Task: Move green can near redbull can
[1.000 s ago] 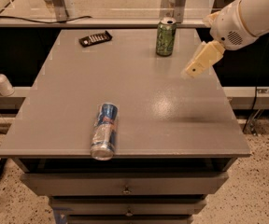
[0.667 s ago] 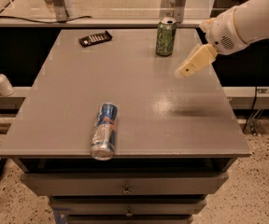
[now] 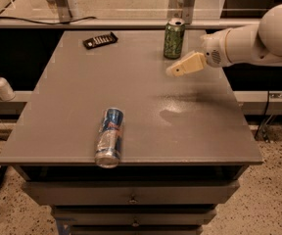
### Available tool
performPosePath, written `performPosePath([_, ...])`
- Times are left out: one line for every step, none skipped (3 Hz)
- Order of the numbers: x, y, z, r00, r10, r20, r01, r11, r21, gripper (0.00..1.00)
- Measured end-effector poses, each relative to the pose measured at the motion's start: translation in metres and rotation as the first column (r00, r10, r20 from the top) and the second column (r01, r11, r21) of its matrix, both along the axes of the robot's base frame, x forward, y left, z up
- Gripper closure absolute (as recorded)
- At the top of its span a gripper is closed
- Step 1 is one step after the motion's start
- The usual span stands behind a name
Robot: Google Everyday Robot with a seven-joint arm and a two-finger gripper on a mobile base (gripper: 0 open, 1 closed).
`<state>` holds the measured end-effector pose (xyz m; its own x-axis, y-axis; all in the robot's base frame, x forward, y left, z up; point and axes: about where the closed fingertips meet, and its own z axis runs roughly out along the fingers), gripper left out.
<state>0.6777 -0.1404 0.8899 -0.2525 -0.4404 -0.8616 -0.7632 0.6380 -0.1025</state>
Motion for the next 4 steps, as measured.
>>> performPosePath([0.033, 0.001, -0.006, 0.9951, -0.059, 0.08, 0.051, 0.994, 0.098, 0.0])
performPosePath([0.066, 0.009, -0.008, 0.9841, -0.091, 0.152, 0.064, 0.982, 0.177, 0.0])
performPosePath([0.099, 0.02, -0.016, 0.9762, -0.087, 0.199, 0.041, 0.974, 0.223, 0.0])
performPosePath([0.13, 0.028, -0.022, 0.9717, -0.088, 0.219, 0.022, 0.957, 0.288, 0.0])
